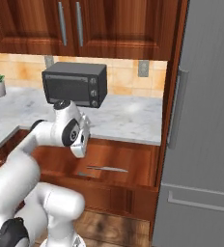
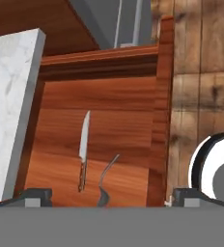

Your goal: Pick up the metallic utensils from the counter and place them in the open drawer. Make sure not to pick up any wooden utensils.

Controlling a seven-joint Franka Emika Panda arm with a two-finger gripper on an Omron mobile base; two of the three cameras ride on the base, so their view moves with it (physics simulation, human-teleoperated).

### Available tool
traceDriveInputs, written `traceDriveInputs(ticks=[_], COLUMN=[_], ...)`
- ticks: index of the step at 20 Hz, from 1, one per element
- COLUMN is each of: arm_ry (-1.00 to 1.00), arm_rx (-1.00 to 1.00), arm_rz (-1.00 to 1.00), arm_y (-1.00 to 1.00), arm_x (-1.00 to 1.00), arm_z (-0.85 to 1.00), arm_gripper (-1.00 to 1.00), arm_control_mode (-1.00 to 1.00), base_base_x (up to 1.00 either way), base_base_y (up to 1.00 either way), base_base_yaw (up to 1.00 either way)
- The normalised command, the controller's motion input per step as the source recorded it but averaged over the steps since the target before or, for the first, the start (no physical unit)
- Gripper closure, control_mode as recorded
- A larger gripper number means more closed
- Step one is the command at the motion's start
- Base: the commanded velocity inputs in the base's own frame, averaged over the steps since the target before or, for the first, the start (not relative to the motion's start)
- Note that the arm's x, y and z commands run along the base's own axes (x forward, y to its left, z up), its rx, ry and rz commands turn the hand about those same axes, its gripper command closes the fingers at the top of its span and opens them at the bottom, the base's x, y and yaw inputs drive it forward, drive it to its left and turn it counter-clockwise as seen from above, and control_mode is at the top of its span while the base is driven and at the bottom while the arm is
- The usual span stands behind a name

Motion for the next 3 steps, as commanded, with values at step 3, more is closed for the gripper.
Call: traceDriveInputs(ticks=[3], arm_ry=[-0.5], arm_rx=[0.17], arm_rz=[0.0], arm_y=[-0.49], arm_x=[-1.0], arm_z=[0.13], arm_gripper=[-1.0], arm_control_mode=[-1.0], base_base_x=[0.0], base_base_y=[0.0], base_base_yaw=[0.0])
